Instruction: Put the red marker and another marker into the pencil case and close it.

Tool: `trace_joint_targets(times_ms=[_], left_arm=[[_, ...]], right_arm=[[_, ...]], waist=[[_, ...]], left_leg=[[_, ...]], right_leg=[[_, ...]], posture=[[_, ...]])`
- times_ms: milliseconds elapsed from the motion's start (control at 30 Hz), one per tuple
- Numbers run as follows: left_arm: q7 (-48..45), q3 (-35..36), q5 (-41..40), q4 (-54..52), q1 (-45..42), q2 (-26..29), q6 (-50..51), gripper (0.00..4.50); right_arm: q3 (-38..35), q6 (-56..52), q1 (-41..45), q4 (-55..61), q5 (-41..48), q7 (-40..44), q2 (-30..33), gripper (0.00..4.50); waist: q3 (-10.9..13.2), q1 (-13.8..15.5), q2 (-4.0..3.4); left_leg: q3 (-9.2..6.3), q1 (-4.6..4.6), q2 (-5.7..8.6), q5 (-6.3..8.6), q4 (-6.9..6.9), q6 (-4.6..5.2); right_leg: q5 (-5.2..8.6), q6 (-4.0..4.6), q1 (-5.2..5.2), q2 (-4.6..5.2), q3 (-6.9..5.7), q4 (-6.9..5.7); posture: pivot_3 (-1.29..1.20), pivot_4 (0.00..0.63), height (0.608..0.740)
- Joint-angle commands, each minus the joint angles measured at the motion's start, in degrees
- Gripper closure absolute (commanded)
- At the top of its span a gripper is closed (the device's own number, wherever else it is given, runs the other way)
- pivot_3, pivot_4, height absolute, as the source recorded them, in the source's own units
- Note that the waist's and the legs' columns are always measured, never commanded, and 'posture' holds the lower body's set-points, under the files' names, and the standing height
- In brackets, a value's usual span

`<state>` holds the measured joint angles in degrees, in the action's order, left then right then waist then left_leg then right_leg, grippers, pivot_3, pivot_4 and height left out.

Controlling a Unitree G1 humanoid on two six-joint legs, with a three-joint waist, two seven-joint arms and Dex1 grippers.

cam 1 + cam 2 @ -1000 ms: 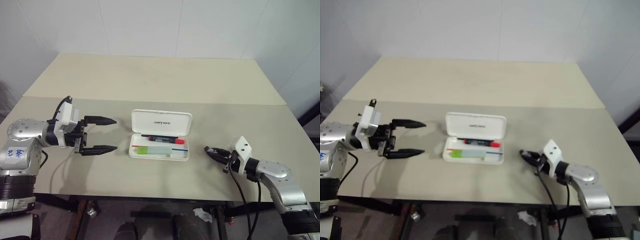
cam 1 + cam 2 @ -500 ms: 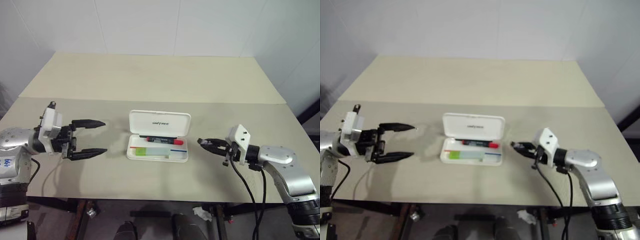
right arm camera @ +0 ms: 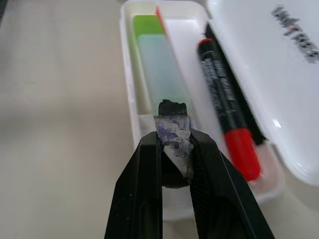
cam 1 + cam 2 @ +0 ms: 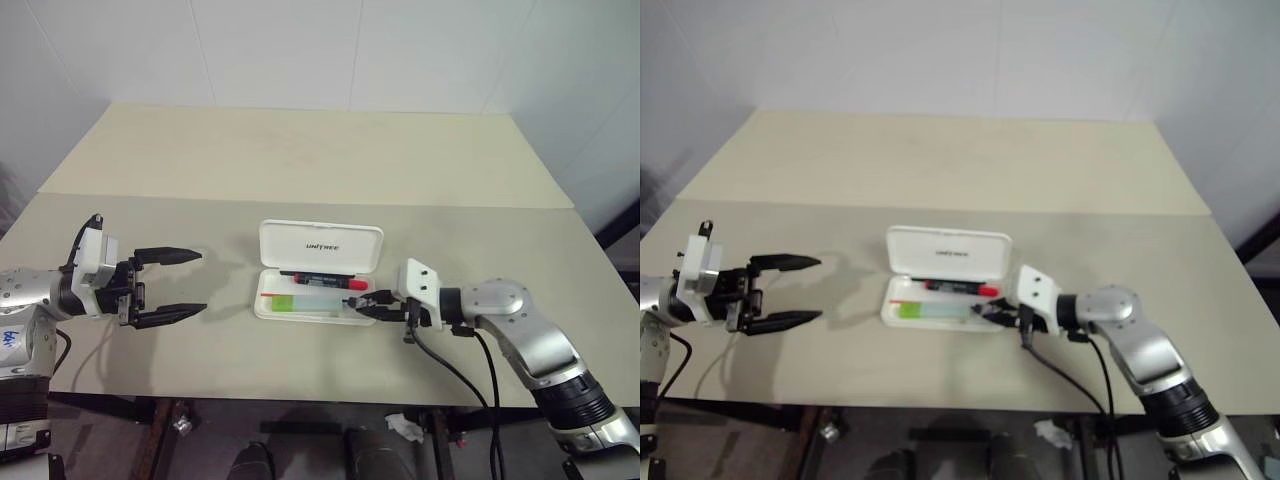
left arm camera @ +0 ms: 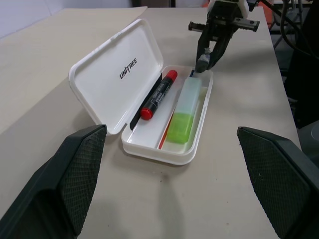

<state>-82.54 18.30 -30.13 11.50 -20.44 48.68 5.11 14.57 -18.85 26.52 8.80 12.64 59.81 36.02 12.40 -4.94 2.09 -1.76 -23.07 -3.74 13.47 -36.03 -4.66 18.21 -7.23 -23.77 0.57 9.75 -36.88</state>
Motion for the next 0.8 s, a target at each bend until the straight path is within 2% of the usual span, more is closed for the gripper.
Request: trace_joint_targets(times_ms=[33,300,600,800], left_arm=[[0.7,1.6,-1.5,-3.0,0.5,0.7,-0.4,0.0],[2.2,1.7,-1.9,-5.2,1.7,0.4,0.2,0.0],[3.0,1.7,-2.5,-6.5,2.2,0.2,0.7,0.0],[3.3,0.8,-2.4,-5.9,1.4,0.0,0.6,0.0]], right_arm=[[1.9,0.9,1.7,0.9,-0.6,0.8,-1.8,4.11],[2.1,1.6,1.6,0.6,-1.6,0.9,-2.7,4.11],[-5.8,1.9,1.9,1.8,3.7,3.0,0.4,4.11],[-4.2,3.4,2.4,-1.6,0.2,1.7,0.2,4.11]], waist=[[0.0,-0.1,0.0],[0.0,0.0,0.0],[0.0,0.0,0.01],[0.0,-0.2,0.01]], left_leg=[[0.0,0.0,0.0,0.0,0.0,0.0],[0.0,0.01,-0.01,0.0,0.0,0.0],[0.0,0.0,-0.01,0.01,0.0,-0.01],[0.01,0.02,-0.01,0.01,0.01,0.0]], right_leg=[[0.0,0.0,0.0,0.0,0.0,0.0],[-0.02,-0.03,0.0,0.0,0.0,-0.02],[-0.01,-0.01,0.0,0.0,0.0,0.0],[0.0,-0.01,0.0,0.0,0.0,-0.01]], posture=[[0.0,0.15,0.74],[0.0,0.15,0.74],[0.0,0.15,0.74],[0.0,0.15,0.74]])
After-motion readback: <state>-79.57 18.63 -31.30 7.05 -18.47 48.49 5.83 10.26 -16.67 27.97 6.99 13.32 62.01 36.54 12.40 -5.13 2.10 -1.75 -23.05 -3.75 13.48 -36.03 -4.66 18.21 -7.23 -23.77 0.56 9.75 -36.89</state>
